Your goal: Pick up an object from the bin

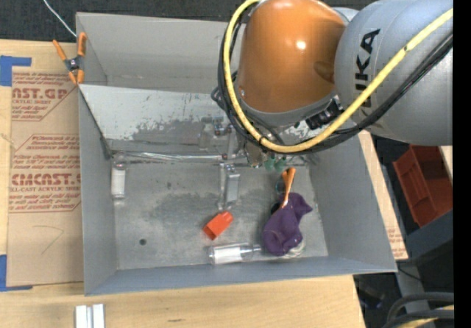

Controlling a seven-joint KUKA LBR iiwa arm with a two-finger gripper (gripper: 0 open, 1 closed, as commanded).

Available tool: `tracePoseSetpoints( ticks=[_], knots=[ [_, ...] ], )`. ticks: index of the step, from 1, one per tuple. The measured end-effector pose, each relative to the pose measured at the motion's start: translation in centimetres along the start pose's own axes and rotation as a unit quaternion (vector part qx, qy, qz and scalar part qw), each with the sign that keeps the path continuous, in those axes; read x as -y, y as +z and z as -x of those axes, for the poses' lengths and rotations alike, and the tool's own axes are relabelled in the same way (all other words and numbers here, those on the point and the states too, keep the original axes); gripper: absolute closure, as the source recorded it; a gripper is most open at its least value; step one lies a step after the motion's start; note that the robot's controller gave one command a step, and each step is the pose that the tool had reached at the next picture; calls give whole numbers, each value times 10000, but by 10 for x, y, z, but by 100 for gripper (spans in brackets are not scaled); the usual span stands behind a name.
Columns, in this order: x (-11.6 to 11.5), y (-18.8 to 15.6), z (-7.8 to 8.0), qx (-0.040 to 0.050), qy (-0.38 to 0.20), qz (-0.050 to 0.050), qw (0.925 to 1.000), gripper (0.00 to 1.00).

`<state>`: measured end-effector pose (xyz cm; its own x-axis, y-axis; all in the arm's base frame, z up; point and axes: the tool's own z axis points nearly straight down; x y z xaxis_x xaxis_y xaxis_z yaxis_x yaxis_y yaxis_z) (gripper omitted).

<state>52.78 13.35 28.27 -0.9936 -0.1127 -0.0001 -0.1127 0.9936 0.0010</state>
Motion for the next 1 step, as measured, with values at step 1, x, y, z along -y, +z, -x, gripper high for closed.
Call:
tracePoseSetpoints(
  ticks=[1],
  knots=[
    [6, 64, -16, 31, 9, 14, 10000, 0]
  ],
)
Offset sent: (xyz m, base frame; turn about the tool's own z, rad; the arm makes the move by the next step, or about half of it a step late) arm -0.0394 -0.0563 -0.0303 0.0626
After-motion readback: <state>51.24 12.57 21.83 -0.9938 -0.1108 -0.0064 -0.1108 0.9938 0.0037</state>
